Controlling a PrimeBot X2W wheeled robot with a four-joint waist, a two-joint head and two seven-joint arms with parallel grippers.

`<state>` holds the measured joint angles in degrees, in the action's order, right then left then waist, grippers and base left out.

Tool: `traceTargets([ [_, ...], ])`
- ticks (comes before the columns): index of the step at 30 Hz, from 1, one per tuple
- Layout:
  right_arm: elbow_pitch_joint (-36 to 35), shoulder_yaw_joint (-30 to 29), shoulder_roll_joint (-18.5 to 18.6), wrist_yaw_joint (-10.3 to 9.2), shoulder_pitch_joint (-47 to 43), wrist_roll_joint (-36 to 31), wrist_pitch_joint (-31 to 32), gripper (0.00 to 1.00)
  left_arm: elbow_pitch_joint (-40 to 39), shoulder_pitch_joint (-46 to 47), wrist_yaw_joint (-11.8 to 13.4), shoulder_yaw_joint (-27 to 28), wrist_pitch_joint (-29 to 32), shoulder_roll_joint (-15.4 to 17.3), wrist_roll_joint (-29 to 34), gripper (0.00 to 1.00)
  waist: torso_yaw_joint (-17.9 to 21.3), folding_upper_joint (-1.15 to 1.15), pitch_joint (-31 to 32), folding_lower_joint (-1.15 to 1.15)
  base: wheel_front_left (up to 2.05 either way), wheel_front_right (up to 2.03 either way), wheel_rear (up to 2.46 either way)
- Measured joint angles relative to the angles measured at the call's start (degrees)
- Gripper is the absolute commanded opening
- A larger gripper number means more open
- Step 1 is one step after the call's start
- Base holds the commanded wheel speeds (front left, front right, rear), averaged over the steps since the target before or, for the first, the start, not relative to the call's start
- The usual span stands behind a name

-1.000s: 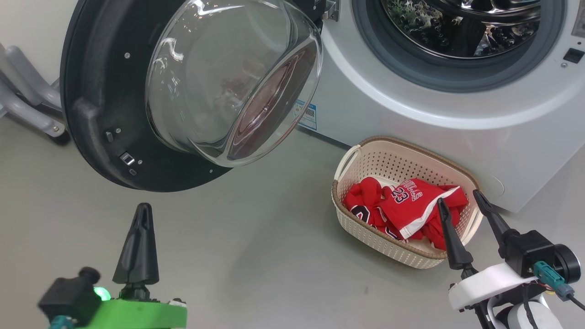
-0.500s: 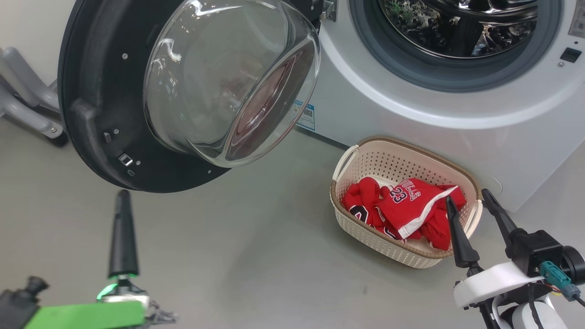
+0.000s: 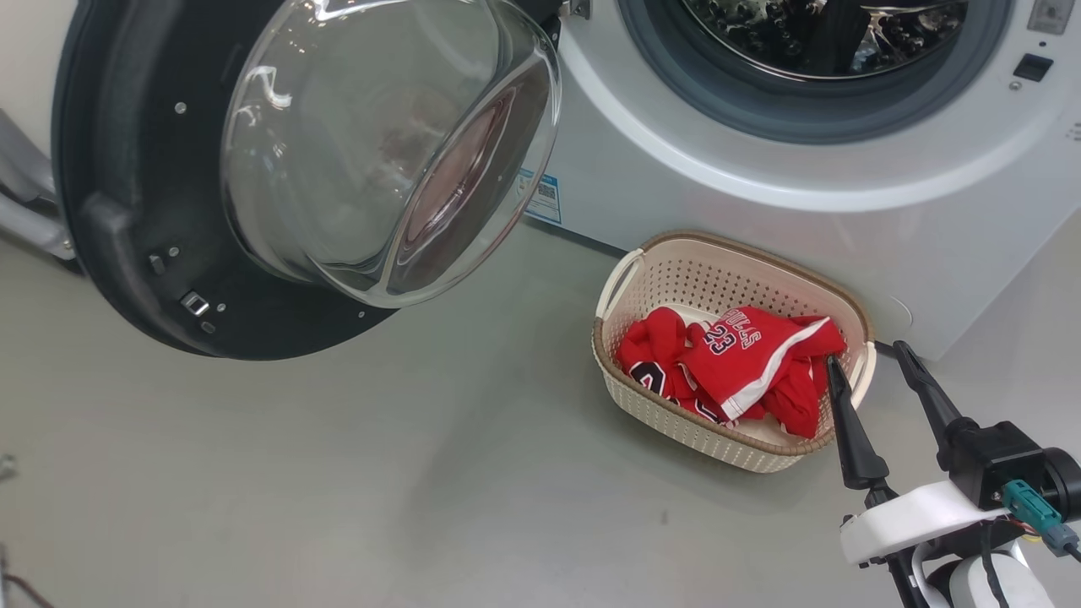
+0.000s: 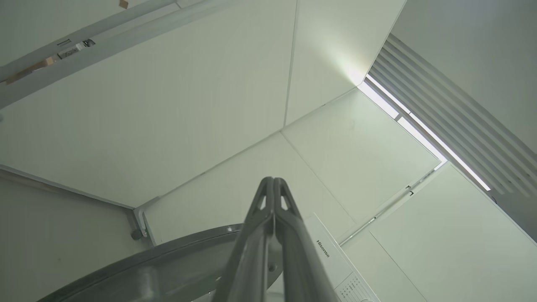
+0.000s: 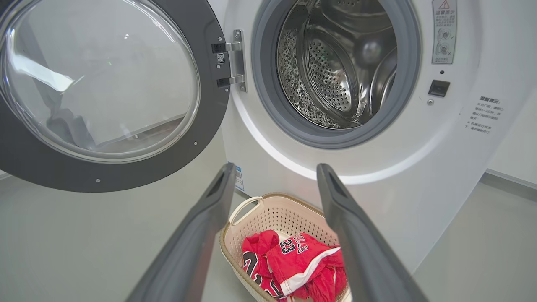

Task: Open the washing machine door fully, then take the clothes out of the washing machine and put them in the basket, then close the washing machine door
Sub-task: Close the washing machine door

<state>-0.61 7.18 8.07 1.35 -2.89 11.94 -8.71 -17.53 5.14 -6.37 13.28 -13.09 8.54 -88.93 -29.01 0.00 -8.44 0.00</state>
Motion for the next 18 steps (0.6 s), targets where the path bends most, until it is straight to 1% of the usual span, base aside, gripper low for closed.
traceTargets([
  [3, -0.2, 0.1, 0.2, 0.01, 0.0, 0.0, 0.1, 1.00, 3.2, 2.0, 0.2, 2.4, 2.2, 3.8, -2.3, 0.00, 0.7, 0.00, -0.5, 0.00, 0.00, 0.00, 0.00],
  [6, -0.4, 0.2, 0.3, 0.01, 0.1, 0.0, 0.1, 1.00, 6.8, 3.7, 2.1, 3.8, 5.0, 7.2, -3.8, 0.00, 1.6, 0.00, -0.9, 0.00, 0.00, 0.00, 0.00],
  [8, -0.6, 0.2, 0.3, 0.01, 0.1, 0.0, 0.1, 1.00, 9.0, 4.9, 3.2, 4.3, 7.1, 9.3, -6.1, 0.00, 2.1, 0.00, -1.3, 0.00, 0.00, 0.00, 0.00],
  [12, -1.0, 0.1, 0.8, 0.03, 0.1, 0.0, 0.2, 1.00, 13.8, 6.9, 5.7, 4.0, 12.0, 13.3, -8.1, 0.00, 3.1, 0.00, -2.1, 0.00, 0.00, 0.00, 0.00],
  [16, -1.3, 0.2, 1.1, 0.13, 0.2, -0.1, 0.6, 1.00, 18.2, 8.1, 8.0, 2.7, 16.9, 15.8, -10.9, 0.00, 4.1, 0.00, -3.0, 0.00, 0.00, 0.00, 0.00],
  [18, -1.4, 0.3, 1.2, 0.37, 0.4, -0.1, 0.7, 1.00, 20.3, 8.4, 8.9, 1.9, 19.0, 16.7, -11.1, 0.00, 4.6, 0.00, -3.5, 0.00, 0.00, 0.00, 0.00],
])
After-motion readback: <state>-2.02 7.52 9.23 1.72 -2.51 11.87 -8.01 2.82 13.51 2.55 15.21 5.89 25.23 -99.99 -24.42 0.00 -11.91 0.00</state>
